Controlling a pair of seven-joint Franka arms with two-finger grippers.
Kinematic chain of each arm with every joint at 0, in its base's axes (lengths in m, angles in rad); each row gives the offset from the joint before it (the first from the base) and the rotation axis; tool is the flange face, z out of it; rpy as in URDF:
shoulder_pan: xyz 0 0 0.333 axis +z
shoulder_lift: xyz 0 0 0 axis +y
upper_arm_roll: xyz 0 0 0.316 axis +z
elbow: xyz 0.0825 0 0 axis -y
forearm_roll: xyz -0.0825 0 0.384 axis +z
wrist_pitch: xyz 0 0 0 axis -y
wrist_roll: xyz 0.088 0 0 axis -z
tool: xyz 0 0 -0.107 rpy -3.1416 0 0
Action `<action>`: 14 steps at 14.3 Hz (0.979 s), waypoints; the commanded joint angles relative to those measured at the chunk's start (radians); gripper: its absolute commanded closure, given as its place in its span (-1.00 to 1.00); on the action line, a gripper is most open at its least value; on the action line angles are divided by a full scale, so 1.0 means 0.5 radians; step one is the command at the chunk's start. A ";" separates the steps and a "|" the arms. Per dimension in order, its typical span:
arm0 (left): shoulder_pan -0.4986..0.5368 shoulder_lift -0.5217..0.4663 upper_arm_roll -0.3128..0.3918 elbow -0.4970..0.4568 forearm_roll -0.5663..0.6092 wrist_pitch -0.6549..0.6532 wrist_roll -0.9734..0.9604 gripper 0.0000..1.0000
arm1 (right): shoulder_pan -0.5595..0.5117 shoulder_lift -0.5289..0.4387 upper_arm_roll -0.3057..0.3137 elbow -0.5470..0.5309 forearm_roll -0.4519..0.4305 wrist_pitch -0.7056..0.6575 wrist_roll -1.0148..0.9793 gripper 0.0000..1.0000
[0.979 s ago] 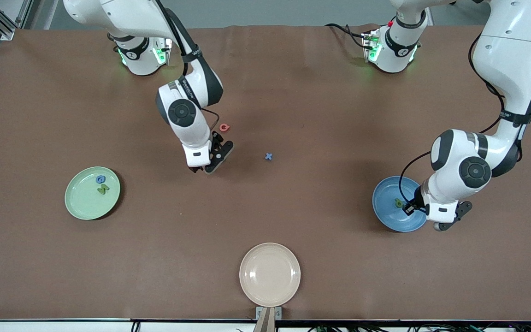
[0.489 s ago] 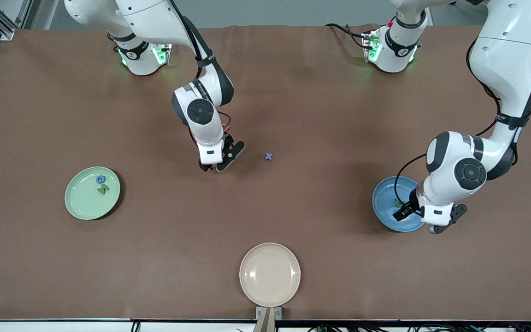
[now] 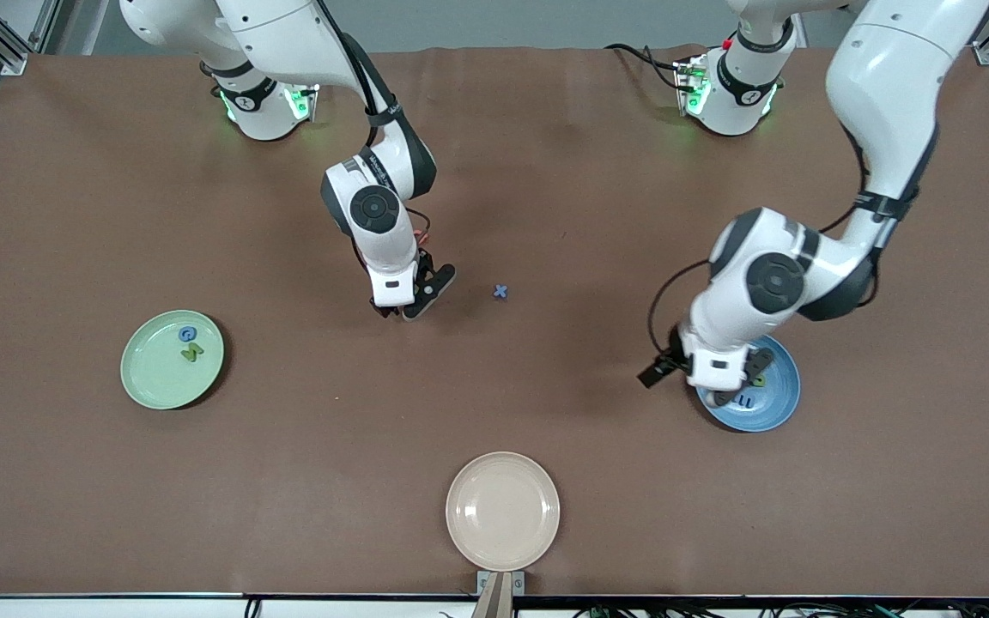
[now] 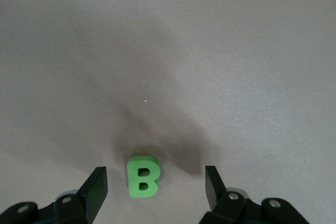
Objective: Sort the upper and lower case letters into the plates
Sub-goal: 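Grasp the green B with the right gripper while the left gripper reaches x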
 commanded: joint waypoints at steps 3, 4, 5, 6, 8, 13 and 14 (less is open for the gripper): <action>-0.388 0.136 0.013 0.113 0.028 -0.011 -0.550 -1.00 | 0.047 0.072 -0.014 -0.015 0.054 0.088 0.039 -0.52; -0.449 0.154 0.013 0.122 0.028 -0.008 -0.667 -1.00 | 0.041 0.075 -0.014 -0.015 0.054 0.081 0.039 -0.32; -0.514 0.157 0.016 0.116 0.031 0.014 -0.789 -1.00 | 0.035 0.072 -0.014 -0.015 0.054 0.072 0.039 -0.16; -0.557 0.170 0.016 0.098 0.034 0.059 -0.906 -1.00 | 0.032 0.072 -0.014 -0.018 0.054 0.063 0.042 -0.01; -0.646 0.225 0.019 0.092 0.083 0.176 -1.173 -1.00 | 0.029 0.072 -0.014 -0.018 0.054 0.066 0.052 0.27; -0.809 0.369 0.047 0.110 0.347 0.336 -1.811 -0.99 | 0.029 0.072 -0.014 -0.018 0.054 0.063 0.058 0.69; -0.830 0.381 0.053 0.110 0.365 0.336 -1.906 -0.99 | 0.029 0.069 -0.014 -0.018 0.054 0.060 0.058 0.75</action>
